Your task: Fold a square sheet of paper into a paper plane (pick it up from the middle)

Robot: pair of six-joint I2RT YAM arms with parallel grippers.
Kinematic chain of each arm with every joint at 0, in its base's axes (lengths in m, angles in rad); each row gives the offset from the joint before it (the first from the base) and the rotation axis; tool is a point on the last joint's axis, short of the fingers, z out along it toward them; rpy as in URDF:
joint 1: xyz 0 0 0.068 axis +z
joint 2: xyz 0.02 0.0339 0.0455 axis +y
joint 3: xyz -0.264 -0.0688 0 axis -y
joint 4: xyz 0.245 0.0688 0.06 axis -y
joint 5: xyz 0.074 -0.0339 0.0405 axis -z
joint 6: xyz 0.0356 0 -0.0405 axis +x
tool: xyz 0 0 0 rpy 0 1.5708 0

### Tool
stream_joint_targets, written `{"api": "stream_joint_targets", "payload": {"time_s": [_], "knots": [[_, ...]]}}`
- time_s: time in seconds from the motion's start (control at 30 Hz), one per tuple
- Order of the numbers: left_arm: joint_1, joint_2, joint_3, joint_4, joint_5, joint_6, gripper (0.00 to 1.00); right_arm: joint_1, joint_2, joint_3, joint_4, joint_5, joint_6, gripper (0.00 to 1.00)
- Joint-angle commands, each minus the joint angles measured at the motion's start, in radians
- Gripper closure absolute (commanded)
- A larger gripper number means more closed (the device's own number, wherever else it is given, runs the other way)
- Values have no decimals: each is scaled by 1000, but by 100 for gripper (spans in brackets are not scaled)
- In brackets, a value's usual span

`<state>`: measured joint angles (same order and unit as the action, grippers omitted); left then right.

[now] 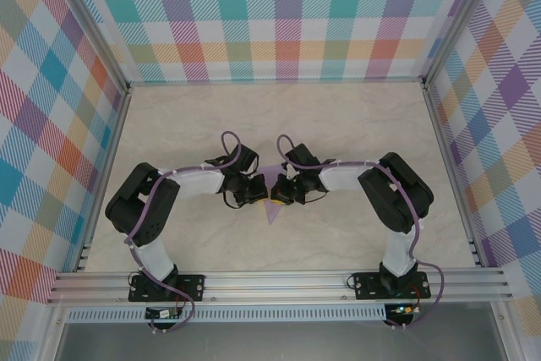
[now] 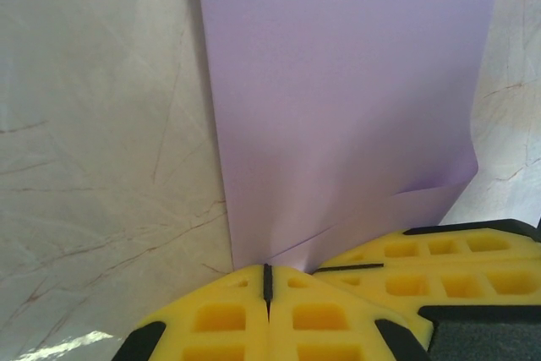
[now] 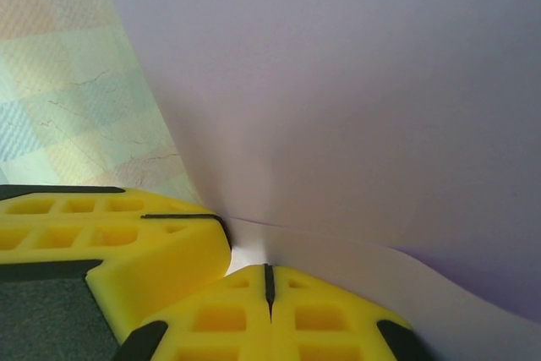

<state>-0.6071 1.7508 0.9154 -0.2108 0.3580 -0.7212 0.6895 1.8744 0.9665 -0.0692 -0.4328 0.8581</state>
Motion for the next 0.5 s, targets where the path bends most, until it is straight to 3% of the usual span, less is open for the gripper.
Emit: {"api": "stream_joint_targets", "payload": {"time_s": [0.0,0.47], "knots": [[-15,35,-2,-100,-71,0,100,5,-19,-39,-35,42,-43,100],[-69,84,34,-281,-254,31,100,5,-92,-74,72,-19,-166,100]]}}
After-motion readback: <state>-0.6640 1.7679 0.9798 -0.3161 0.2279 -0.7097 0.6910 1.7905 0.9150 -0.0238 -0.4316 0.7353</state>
